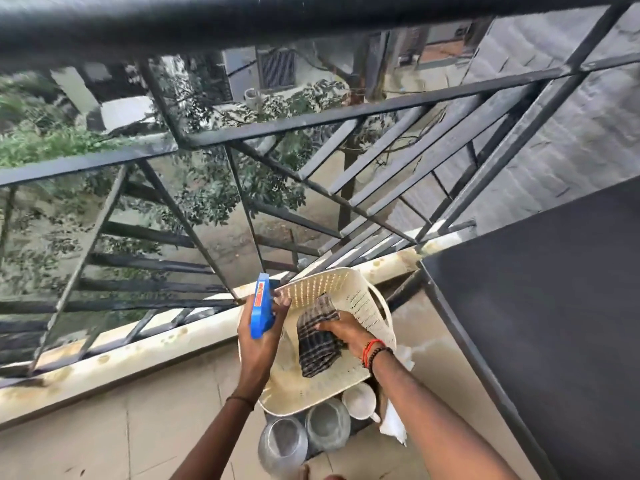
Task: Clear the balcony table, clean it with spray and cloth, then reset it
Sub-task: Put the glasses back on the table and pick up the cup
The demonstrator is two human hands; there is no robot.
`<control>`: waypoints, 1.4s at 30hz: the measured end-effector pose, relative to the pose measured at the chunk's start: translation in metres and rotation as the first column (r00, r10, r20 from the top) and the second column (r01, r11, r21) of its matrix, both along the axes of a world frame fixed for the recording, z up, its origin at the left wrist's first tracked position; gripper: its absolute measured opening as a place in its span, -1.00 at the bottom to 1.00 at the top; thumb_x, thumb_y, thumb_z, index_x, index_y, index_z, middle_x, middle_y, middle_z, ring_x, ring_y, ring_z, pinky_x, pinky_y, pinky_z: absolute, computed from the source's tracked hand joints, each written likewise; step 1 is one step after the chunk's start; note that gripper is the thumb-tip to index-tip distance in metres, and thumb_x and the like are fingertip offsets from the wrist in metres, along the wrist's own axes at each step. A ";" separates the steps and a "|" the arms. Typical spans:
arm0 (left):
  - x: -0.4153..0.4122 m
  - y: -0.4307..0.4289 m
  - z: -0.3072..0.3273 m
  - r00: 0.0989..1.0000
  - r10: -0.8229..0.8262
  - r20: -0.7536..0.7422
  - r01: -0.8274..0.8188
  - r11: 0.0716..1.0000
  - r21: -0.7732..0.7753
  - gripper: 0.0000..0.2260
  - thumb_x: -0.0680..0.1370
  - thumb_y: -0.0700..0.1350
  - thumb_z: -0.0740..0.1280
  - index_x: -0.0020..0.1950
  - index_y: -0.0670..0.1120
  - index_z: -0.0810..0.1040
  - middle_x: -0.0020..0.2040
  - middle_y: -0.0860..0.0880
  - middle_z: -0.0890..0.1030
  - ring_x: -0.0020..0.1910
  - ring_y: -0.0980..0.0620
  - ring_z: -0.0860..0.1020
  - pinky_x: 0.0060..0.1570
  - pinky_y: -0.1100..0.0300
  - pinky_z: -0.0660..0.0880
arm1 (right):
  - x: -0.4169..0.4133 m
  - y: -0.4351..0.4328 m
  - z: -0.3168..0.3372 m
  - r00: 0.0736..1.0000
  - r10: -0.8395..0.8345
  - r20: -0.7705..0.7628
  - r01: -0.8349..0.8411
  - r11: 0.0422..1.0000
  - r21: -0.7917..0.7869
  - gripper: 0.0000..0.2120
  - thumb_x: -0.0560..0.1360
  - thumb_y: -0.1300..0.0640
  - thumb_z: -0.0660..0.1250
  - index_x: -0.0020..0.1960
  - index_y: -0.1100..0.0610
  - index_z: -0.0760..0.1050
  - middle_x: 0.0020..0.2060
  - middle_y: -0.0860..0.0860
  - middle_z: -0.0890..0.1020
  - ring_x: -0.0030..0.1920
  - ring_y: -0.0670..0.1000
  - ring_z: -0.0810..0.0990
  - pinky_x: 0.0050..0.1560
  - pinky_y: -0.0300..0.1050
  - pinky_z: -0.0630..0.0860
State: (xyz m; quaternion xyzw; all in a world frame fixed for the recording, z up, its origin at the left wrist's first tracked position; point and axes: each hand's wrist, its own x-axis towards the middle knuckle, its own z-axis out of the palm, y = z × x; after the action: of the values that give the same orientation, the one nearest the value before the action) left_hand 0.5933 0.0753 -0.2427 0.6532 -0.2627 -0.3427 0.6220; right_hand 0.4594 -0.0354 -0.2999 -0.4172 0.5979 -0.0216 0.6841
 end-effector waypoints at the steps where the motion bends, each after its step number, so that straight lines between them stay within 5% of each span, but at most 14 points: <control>1: 0.000 0.001 -0.004 1.000 0.006 0.001 -0.006 1.000 0.000 -0.67 0.48 0.11 0.43 -0.03 -0.13 0.49 -0.18 -0.16 0.50 -0.21 -0.01 0.46 -0.17 -0.02 0.44 | 0.001 -0.001 -0.004 1.000 0.013 0.005 -0.013 1.000 0.005 -0.69 0.43 0.24 0.41 0.16 0.20 0.52 0.08 0.16 0.65 0.09 0.15 0.62 0.17 0.05 0.56; 4: 0.000 0.004 -0.016 0.999 0.028 -0.021 -0.028 0.999 0.018 -0.62 0.47 0.11 0.44 0.06 -0.17 0.51 -0.10 -0.24 0.53 -0.15 0.00 0.49 -0.12 0.00 0.47 | 0.001 -0.005 -0.015 0.998 0.066 -0.003 -0.066 0.998 0.004 -0.79 0.44 0.28 0.39 0.06 0.13 0.52 0.10 0.16 0.64 0.12 0.15 0.60 0.22 0.08 0.52; 10: 0.000 0.004 -0.026 0.989 -0.014 0.150 0.003 0.997 0.079 -0.73 0.44 0.21 0.43 0.00 0.10 0.53 -0.06 0.03 0.57 -0.08 -0.08 0.54 0.00 -0.09 0.48 | -0.001 -0.008 -0.031 0.979 0.138 -0.152 -0.151 0.986 -0.073 -0.62 0.46 0.33 0.38 0.26 0.29 0.44 0.20 0.24 0.57 0.21 0.18 0.55 0.27 0.05 0.48; 15: -0.010 -0.001 -0.021 0.961 0.033 0.276 -0.058 0.995 0.083 -0.61 0.42 0.08 0.50 0.09 0.42 0.41 0.03 0.40 0.52 0.02 0.38 0.51 -0.05 0.54 0.38 | 0.001 -0.006 -0.036 0.879 0.184 -0.440 -0.298 0.933 -0.203 -0.60 0.48 0.21 0.37 0.28 0.29 0.40 0.25 0.20 0.53 0.26 0.16 0.50 0.14 -0.14 0.44; 18: -0.011 -0.002 -0.021 0.954 0.035 0.297 -0.058 0.996 0.069 -0.50 0.41 -0.03 0.54 0.18 0.37 0.39 0.11 0.48 0.47 0.08 0.47 0.46 -0.04 0.64 0.33 | 0.004 -0.004 -0.036 0.844 0.201 -0.498 -0.349 0.909 -0.225 -0.62 0.50 0.23 0.32 0.28 0.32 0.37 0.25 0.25 0.51 0.27 0.19 0.49 0.14 -0.10 0.45; 25: -0.012 0.007 -0.023 0.953 0.024 0.302 -0.038 0.998 0.041 -0.47 0.39 -0.02 0.55 0.19 0.37 0.39 0.13 0.38 0.49 0.12 0.35 0.49 0.00 0.58 0.36 | 0.002 0.001 -0.029 0.766 0.192 -0.614 -0.451 0.840 -0.301 -0.71 0.54 0.30 0.20 0.23 0.36 0.43 0.21 0.29 0.49 0.26 0.22 0.45 0.17 -0.04 0.46; 30: -0.009 0.018 -0.027 0.961 -0.036 0.273 0.025 0.999 0.046 -0.50 0.39 0.01 0.54 0.26 0.15 0.42 0.18 0.19 0.50 0.20 0.10 0.51 0.14 0.28 0.46 | -0.002 0.002 -0.015 0.805 0.194 -0.561 -0.459 0.802 -0.381 -0.76 0.51 0.34 0.18 0.15 0.39 0.44 0.19 0.30 0.49 0.21 0.24 0.47 0.16 0.02 0.45; 34: -0.013 0.027 -0.023 0.967 -0.039 0.251 0.032 0.999 0.029 -0.49 0.39 -0.11 0.56 0.26 0.09 0.44 0.20 0.09 0.49 0.22 0.07 0.49 0.21 0.13 0.44 | -0.005 0.009 -0.001 0.849 0.176 -0.498 -0.423 0.793 -0.439 -0.78 0.51 0.35 0.20 0.12 0.38 0.49 0.13 0.27 0.55 0.15 0.20 0.54 0.14 0.02 0.51; 42: -0.013 0.038 -0.015 0.977 -0.033 0.209 0.008 0.993 0.119 -0.34 0.35 -0.03 0.57 0.37 -0.02 0.35 0.28 -0.04 0.43 0.28 0.04 0.45 0.25 -0.06 0.47 | -0.016 0.029 0.032 0.915 0.131 -0.383 -0.327 0.797 -0.508 -0.72 0.54 0.31 0.23 0.24 0.30 0.47 0.18 0.21 0.58 0.18 0.16 0.56 0.10 -0.10 0.50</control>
State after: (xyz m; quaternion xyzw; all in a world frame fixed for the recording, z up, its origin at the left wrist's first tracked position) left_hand 0.5805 0.1132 -0.2573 0.7186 -0.3131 -0.2930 0.5475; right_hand 0.4431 -0.0065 -0.2679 -0.6673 0.6143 -0.0428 0.4189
